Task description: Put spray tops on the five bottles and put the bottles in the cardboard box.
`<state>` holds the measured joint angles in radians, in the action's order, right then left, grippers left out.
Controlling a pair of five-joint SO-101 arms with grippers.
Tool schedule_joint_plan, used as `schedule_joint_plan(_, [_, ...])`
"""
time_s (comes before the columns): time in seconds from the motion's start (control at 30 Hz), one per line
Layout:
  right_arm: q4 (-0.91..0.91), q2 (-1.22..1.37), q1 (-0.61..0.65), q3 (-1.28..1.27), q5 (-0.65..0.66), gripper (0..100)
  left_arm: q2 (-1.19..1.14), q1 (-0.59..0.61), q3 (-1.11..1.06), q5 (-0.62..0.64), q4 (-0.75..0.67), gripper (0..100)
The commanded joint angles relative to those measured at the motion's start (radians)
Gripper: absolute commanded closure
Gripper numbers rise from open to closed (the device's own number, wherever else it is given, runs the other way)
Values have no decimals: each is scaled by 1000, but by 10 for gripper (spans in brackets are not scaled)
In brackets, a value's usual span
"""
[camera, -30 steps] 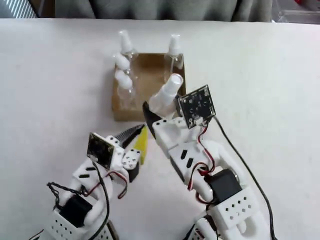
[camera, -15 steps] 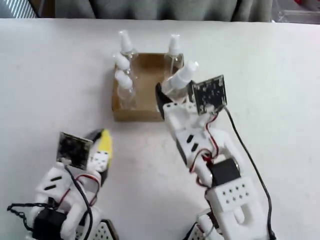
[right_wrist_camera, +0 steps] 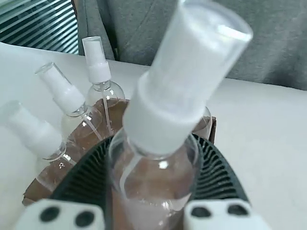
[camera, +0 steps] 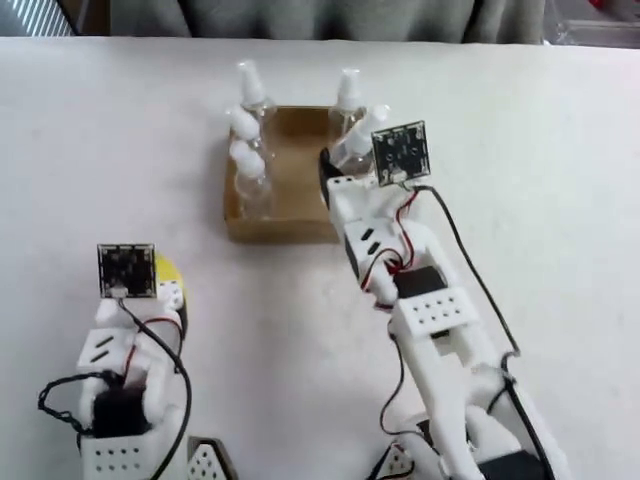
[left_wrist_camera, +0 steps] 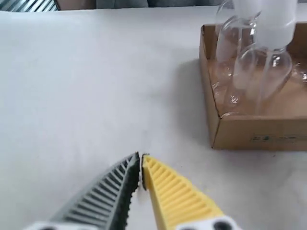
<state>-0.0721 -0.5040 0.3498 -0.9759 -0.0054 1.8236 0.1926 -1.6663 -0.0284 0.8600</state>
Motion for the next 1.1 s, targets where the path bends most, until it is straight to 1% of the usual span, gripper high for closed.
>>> schedule_joint_plan(0.0, [-102, 45, -7, 25, -2, 983, 7, 15, -28, -2, -71, 978])
schedule_joint_plan(0.2, [-119, 182, -10, 103, -2, 983, 7, 18, -26, -2, -61, 978])
schedule_joint_plan(0.43, [-120, 343, -53, 212, -3, 983, 7, 18, -26, -8, -58, 978])
schedule_joint_plan(0.6, [-122, 418, -71, 242, -5, 983, 7, 18, -26, -8, -58, 978])
schedule_joint_plan(0.9, [-275, 544, -71, 247, -2, 983, 7, 18, -26, -9, -38, 978])
schedule_joint_plan(1.07, [-291, 576, -70, 253, -2, 983, 7, 19, -26, -9, -38, 978])
